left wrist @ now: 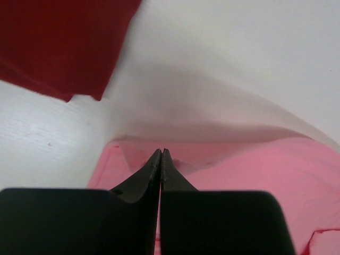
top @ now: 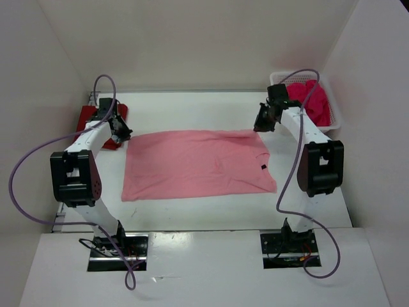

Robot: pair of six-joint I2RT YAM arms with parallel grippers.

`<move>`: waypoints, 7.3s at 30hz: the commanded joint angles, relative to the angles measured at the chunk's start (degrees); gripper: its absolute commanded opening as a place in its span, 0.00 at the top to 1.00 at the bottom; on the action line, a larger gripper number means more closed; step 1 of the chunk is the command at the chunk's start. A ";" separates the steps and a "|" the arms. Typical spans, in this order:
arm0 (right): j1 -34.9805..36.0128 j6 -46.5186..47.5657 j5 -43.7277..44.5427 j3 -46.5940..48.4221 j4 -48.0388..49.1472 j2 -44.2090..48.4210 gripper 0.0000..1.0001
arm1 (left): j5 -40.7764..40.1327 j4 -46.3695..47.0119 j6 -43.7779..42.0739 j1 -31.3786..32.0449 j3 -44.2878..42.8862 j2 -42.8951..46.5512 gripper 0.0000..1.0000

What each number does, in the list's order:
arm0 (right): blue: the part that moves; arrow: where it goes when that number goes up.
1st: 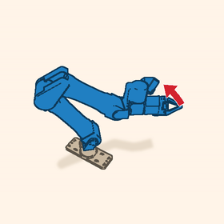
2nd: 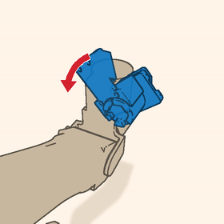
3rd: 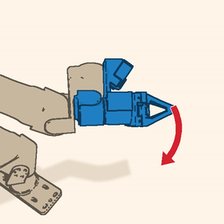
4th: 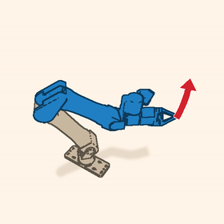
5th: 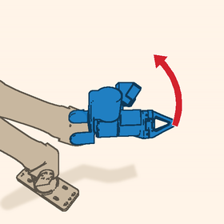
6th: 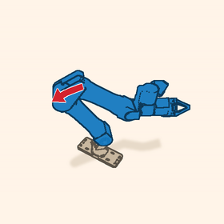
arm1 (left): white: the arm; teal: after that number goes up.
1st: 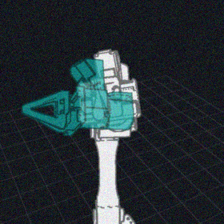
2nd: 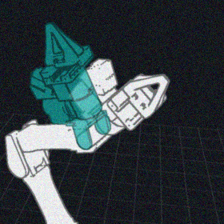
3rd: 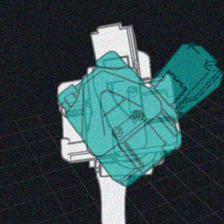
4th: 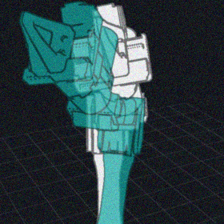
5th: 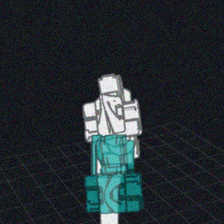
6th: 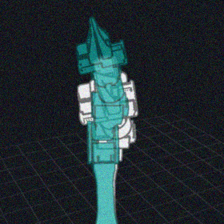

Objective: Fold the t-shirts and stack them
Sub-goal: Fold the other side of the tshirt into a rectangle, then rotate the tshirt 85 degrees

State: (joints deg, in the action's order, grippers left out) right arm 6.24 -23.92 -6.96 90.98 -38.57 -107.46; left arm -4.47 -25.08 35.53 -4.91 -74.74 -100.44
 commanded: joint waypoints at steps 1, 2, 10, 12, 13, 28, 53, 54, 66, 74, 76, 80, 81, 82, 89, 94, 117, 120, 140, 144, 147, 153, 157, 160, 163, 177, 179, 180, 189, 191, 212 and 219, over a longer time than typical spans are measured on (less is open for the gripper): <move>0.09 -0.25 -0.25 -9.11 3.23 9.69 1.00 | 1.92 -0.50 -1.69 -1.59 1.69 5.16 1.00; 0.09 -0.25 -0.25 -11.15 3.23 11.38 1.00 | 2.79 -1.19 -1.69 -1.60 2.75 6.48 1.00; -2.29 -0.25 -0.25 -25.41 -1.67 23.52 1.00 | 7.80 -3.04 -1.16 -4.23 8.81 11.14 1.00; -2.81 -0.86 -0.77 -27.07 -3.17 25.89 0.99 | 7.81 -3.66 -1.16 -4.76 9.44 11.94 1.00; -2.81 -1.38 -1.29 -27.60 -4.40 27.12 0.98 | 9.11 -3.66 -1.16 -5.46 10.13 12.72 1.00; -5.10 -1.92 -0.25 -32.27 -13.64 30.64 0.96 | 19.76 -4.36 -0.55 -15.48 19.80 14.93 0.85; 13.53 -6.84 2.56 -20.67 11.32 4.90 0.70 | 18.71 4.87 4.64 0.96 22.88 10.80 0.72; 14.06 -6.84 2.57 -20.67 11.84 4.89 0.70 | 18.71 4.87 4.12 -0.70 23.75 10.80 0.73; 15.12 -6.31 4.69 -20.05 11.85 1.73 0.66 | 17.57 1.36 1.22 -4.85 27.37 12.90 0.76; 15.64 -5.26 2.04 -22.42 9.39 2.87 0.61 | 19.66 -2.08 -0.02 -6.43 27.37 15.36 0.76; 15.64 -4.73 2.04 -22.95 9.39 2.87 0.61 | 21.08 -2.60 0.51 -6.43 26.06 17.37 0.76; 15.64 -4.73 0.81 -22.95 9.39 2.25 0.77 | 16.87 -3.13 -0.89 -4.86 24.64 20.38 0.77; 15.64 -4.73 0.81 -22.95 9.39 2.25 0.79 | 16.25 -3.65 -0.90 -4.07 24.64 20.38 0.77; 15.64 -4.73 0.81 -22.43 8.78 3.04 0.80 | 16.25 -3.66 -1.60 -4.06 24.64 20.38 0.77; 15.64 -3.51 -2.09 -22.42 5.26 6.20 0.90 | 26.87 -2.27 -0.37 -8.79 29.29 12.92 0.79; 15.64 -2.36 -6.39 -26.55 5.26 6.74 0.96 | 29.08 -0.85 0.16 -13.63 29.57 7.37 0.85; 27.77 -9.57 -21.16 -33.16 1.92 17.90 0.72 | 24.51 0.82 4.98 -1.87 17.79 17.39 0.81; 27.16 -7.20 -17.22 -29.56 -0.80 17.90 0.68 | 23.98 2.05 6.56 1.82 17.26 17.39 0.81; 6.94 -12.81 -1.04 -29.46 15.97 3.32 1.00 | 27.68 4.43 5.60 -7.84 28.51 9.55 0.87; 6.42 -14.13 -3.49 -25.77 17.29 -2.74 1.00 | 28.62 2.67 4.90 -11.16 30.17 11.33 0.87; 6.42 -14.75 -4.63 -19.46 17.30 -8.71 1.00 | 33.20 2.67 5.52 -17.40 32.99 9.21 0.87; 9.31 -14.75 -7.45 21.92 8.44 -32.07 1.00 | 32.68 -2.96 2.70 -20.32 29.31 19.21 0.83; 12.56 -13.71 -11.14 61.24 -5.69 -50.44 1.00 | 34.79 -2.43 4.80 -14.89 30.08 27.38 0.74; 12.40 -15.18 -19.69 81.70 -10.42 -55.79 0.98 | 34.18 -2.43 4.81 -11.46 30.62 31.53 0.67; 13.35 -10.81 -14.51 75.83 -11.34 -46.91 0.97 | 33.65 -1.21 4.81 -9.43 29.57 33.47 0.62; 14.94 -2.18 -10.89 58.22 -23.76 -12.62 0.87 | 23.11 2.14 0.25 9.56 25.17 19.16 0.75; 16.78 -2.18 -9.22 49.61 -19.91 -4.89 0.87 | 23.10 2.14 -0.28 10.26 25.17 16.17 0.80; 17.92 -3.66 -9.21 32.50 -15.18 -0.95 0.85 | 23.71 2.14 -0.28 11.14 24.56 15.20 0.82; 15.65 -15.63 -16.69 -21.89 24.58 8.59 1.00 | 22.48 1.09 -0.38 13.34 20.43 15.80 0.99; 14.60 -14.93 -15.11 -21.90 26.00 4.48 1.00 | 22.49 1.09 0.32 13.87 19.90 16.42 1.00; 6.94 -9.04 -5.26 17.06 12.99 -23.63 0.99 | 21.61 -2.42 2.00 14.49 14.98 21.34 0.91; 9.66 -10.08 -14.21 -11.58 19.66 0.12 0.68 | 21.60 -2.96 0.08 10.27 13.92 21.96 0.77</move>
State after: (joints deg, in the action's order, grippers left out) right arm 13.34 -34.17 -16.43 85.67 -21.89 -117.45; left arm 17.21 -26.98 37.41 7.27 -59.29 -79.70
